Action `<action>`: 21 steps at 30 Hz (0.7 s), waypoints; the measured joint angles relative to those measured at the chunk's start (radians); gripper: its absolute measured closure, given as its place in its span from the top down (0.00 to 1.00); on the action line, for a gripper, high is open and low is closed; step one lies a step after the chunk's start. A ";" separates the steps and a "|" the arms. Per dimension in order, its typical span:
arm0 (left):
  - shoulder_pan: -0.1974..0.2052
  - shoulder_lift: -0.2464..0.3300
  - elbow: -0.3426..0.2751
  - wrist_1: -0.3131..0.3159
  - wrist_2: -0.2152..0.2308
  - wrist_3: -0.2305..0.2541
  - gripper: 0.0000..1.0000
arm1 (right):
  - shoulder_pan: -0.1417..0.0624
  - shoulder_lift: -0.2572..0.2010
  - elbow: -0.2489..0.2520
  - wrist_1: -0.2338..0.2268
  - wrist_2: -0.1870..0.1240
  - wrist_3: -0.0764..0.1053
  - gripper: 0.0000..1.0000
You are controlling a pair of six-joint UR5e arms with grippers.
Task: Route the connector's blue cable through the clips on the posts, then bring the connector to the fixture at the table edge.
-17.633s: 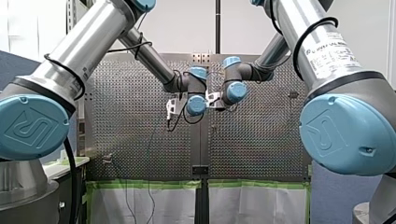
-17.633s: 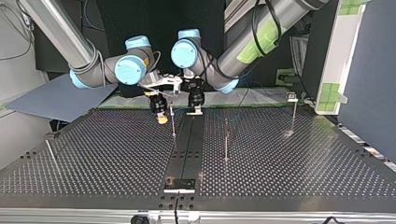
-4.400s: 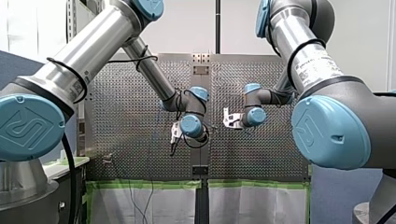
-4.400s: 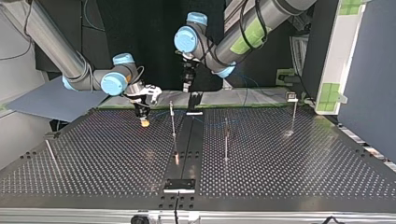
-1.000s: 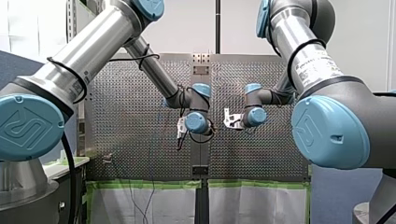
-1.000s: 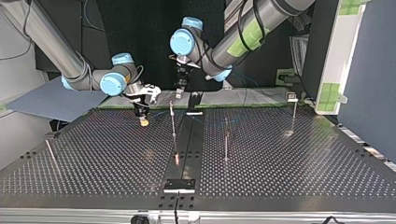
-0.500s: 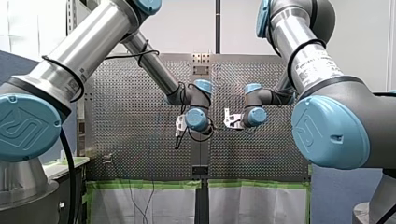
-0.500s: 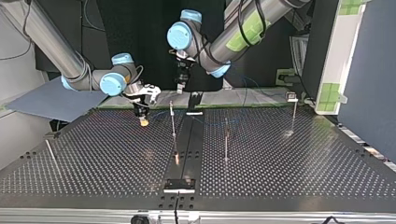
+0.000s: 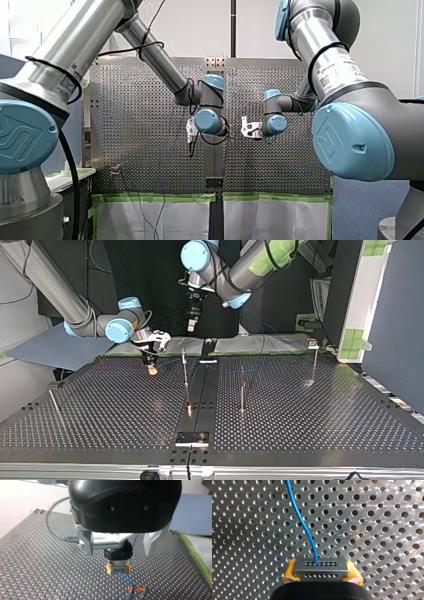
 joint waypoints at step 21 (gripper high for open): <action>-0.023 0.179 -0.179 -0.054 -0.011 -0.039 0.99 | -0.011 0.000 0.000 0.025 0.000 -0.001 0.02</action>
